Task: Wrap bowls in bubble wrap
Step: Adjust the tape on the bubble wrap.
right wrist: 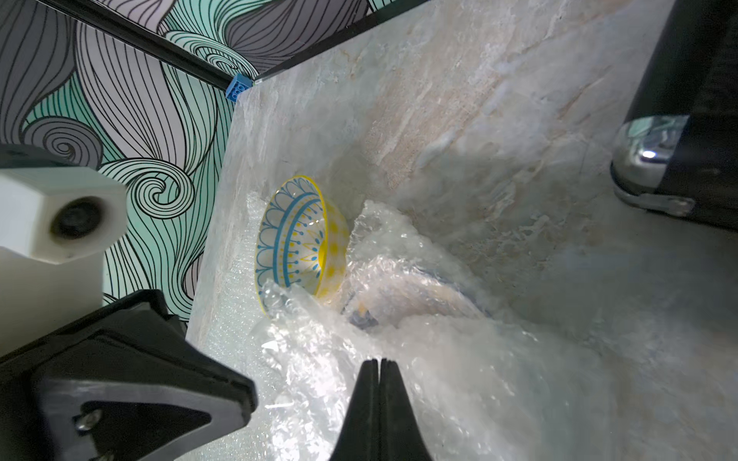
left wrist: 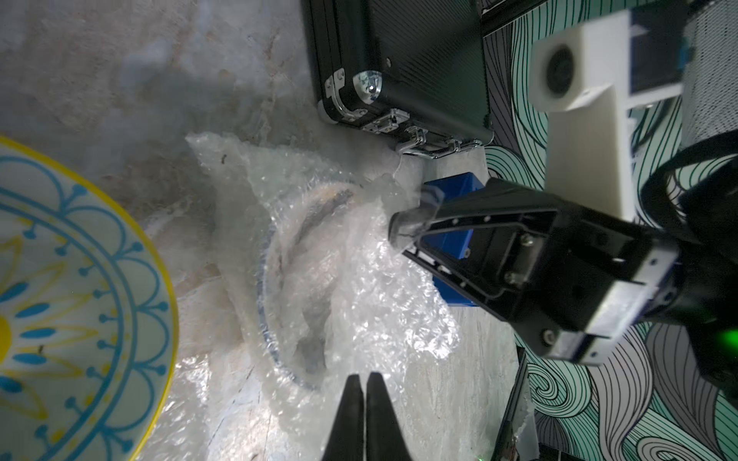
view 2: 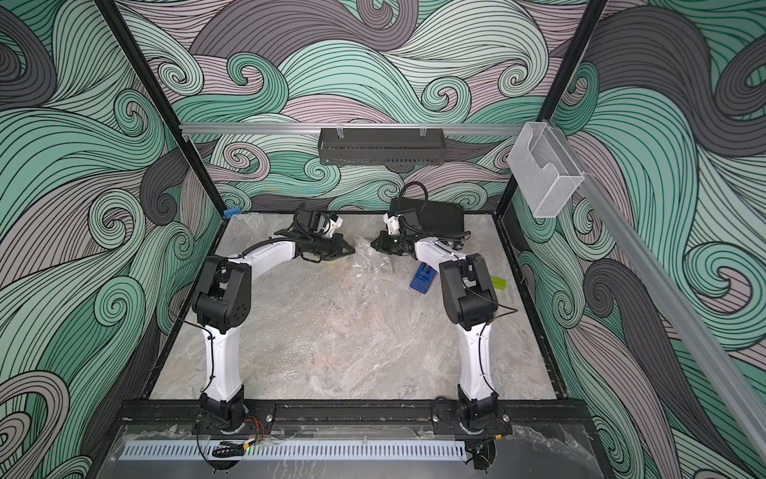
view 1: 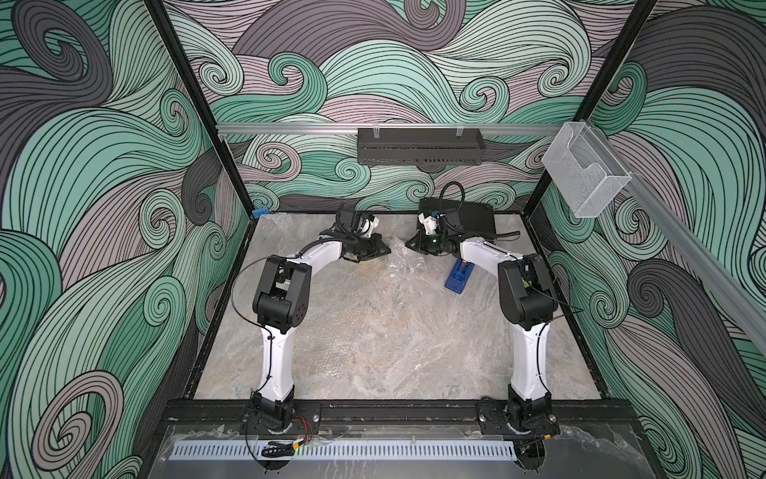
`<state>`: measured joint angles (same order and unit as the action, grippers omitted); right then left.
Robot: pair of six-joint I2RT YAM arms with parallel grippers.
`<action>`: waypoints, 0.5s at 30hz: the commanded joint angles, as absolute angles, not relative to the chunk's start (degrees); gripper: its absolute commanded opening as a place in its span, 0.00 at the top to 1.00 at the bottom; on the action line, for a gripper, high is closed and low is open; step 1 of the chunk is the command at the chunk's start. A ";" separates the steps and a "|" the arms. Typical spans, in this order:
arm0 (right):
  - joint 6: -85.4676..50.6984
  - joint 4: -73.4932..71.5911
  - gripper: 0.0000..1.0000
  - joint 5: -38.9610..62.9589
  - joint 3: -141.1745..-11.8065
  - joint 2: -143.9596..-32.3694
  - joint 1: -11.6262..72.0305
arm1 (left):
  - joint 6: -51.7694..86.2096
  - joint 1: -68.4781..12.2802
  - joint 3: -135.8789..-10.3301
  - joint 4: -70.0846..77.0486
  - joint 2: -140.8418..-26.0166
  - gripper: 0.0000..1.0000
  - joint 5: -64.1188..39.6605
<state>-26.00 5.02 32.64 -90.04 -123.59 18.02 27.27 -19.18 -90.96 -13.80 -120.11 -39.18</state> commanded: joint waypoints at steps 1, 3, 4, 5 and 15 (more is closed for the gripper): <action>-26.19 5.69 0.95 33.71 -92.39 -124.93 17.86 | 28.02 -18.74 -89.67 -15.05 -117.56 0.95 -37.90; -26.09 5.46 0.95 33.75 -92.48 -125.36 17.91 | 27.92 -18.76 -87.66 -12.93 -116.38 0.95 -38.53; -26.30 5.31 0.95 33.75 -92.55 -125.59 17.84 | 28.16 -18.72 -87.56 -11.84 -116.61 0.95 -40.07; -26.53 5.31 0.95 33.96 -92.72 -125.90 17.83 | 28.37 -18.82 -88.17 -11.21 -117.20 0.95 -42.25; -26.36 5.73 0.95 34.31 -92.81 -126.59 17.67 | 32.90 -18.93 -94.45 -5.99 -122.08 1.00 -42.98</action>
